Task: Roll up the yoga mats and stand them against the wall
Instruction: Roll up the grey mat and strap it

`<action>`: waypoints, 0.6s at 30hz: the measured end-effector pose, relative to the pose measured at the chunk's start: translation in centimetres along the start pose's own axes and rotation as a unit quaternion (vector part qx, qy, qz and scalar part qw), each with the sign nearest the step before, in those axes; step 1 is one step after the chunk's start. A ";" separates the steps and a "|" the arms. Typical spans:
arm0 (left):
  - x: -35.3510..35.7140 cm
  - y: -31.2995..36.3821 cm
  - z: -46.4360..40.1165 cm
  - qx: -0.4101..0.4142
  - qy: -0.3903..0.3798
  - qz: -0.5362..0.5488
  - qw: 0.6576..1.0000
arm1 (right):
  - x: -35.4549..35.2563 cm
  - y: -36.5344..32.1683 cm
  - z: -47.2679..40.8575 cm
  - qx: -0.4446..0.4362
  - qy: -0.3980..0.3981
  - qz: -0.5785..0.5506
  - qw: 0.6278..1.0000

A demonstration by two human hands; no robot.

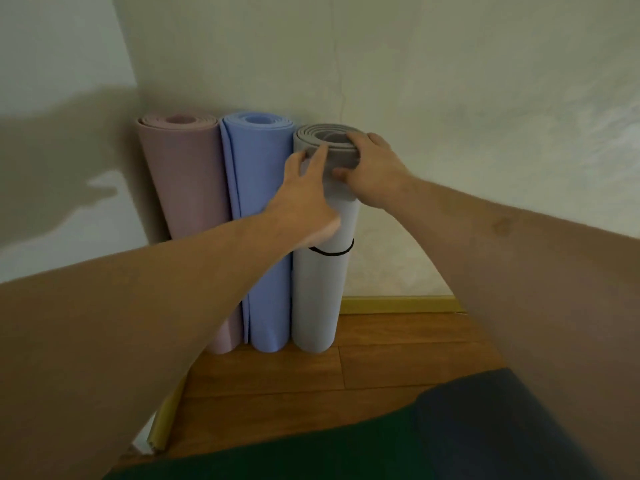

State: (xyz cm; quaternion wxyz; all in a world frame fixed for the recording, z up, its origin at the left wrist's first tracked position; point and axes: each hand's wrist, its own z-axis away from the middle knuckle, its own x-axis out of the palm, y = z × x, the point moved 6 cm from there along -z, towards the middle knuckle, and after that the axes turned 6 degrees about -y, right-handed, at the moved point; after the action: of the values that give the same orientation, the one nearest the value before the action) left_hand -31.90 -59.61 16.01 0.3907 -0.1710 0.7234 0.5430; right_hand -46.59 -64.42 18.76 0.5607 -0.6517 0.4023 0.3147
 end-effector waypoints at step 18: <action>0.9 -1.9 -4.8 -0.003 -0.061 0.161 0.985 | -0.3 0.0 2.2 0.027 -0.063 -0.034 0.997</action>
State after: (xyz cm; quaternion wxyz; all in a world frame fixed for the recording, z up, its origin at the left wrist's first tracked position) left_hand -32.99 -64.51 14.64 0.3413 -0.0200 0.7148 0.6100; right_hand -46.66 -62.24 18.61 0.6131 -0.6282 0.3520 0.3249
